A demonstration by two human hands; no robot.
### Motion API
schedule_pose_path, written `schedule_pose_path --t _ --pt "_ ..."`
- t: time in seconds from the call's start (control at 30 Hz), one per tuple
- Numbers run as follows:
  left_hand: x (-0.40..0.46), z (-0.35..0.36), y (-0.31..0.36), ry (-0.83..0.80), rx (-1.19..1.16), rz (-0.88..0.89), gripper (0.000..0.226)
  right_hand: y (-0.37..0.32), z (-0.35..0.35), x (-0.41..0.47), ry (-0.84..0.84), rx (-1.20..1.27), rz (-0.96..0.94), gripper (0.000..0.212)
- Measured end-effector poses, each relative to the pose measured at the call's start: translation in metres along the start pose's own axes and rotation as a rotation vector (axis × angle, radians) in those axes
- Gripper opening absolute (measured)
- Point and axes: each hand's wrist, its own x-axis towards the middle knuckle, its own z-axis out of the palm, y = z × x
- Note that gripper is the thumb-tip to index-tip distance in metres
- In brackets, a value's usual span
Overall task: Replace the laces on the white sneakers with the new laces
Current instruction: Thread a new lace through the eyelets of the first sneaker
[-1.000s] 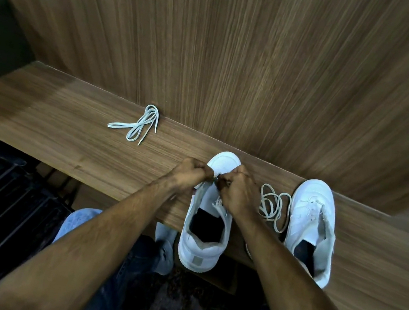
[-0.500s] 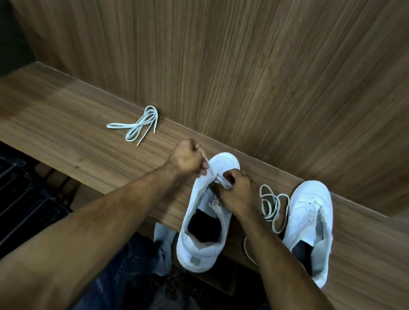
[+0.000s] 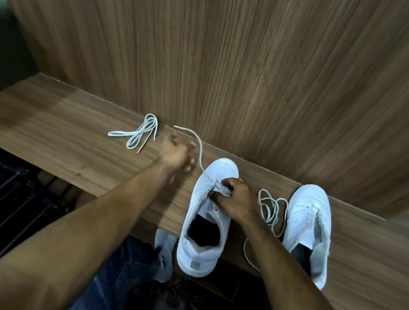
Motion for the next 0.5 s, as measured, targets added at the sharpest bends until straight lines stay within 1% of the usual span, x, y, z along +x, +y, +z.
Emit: schedule_pose_path --t 0.07,0.1,0.13,0.17,0.27,0.33,0.37,0.4,0.43,0.47,0.5 --pt "-0.005 0.005 -0.024 -0.208 0.368 0.112 0.023 -0.001 0.0 0.0 -0.006 0.011 -0.01 0.054" --pt "-0.005 0.008 -0.035 -0.318 0.514 0.16 0.021 0.0 0.0 0.0 -0.008 0.011 -0.018 0.054" --pt "-0.006 0.012 -0.041 -0.383 0.654 0.179 0.018 0.0 -0.001 0.0 -0.014 0.011 -0.021 0.055" --pt "-0.008 0.013 -0.044 -0.383 0.786 0.197 0.019 0.0 -0.001 0.0 -0.022 0.014 -0.024 0.056" --pt "-0.018 0.014 -0.036 -0.272 1.131 0.329 0.022 0.001 -0.001 0.001 -0.037 0.026 -0.019 0.055" --pt "-0.023 0.016 -0.03 -0.27 1.298 0.398 0.023 0.001 0.0 0.001 -0.032 0.036 -0.019 0.053" --pt "-0.023 0.017 -0.028 -0.268 1.323 0.419 0.022 0.001 0.001 0.001 -0.029 0.041 -0.015 0.052" --pt "-0.02 0.017 -0.025 -0.27 1.289 0.406 0.02 0.001 0.001 0.001 -0.031 0.047 -0.009 0.052" --pt "-0.016 0.016 -0.024 -0.274 1.163 0.374 0.016 0.001 0.001 0.001 -0.033 0.055 -0.004 0.053" --pt "-0.013 0.016 -0.021 -0.298 0.961 0.321 0.014 0.001 0.002 0.002 -0.035 0.062 -0.001 0.054" --pt "-0.01 0.015 -0.019 -0.309 0.722 0.282 0.017 0.0 0.002 0.002 -0.034 0.062 -0.003 0.055"
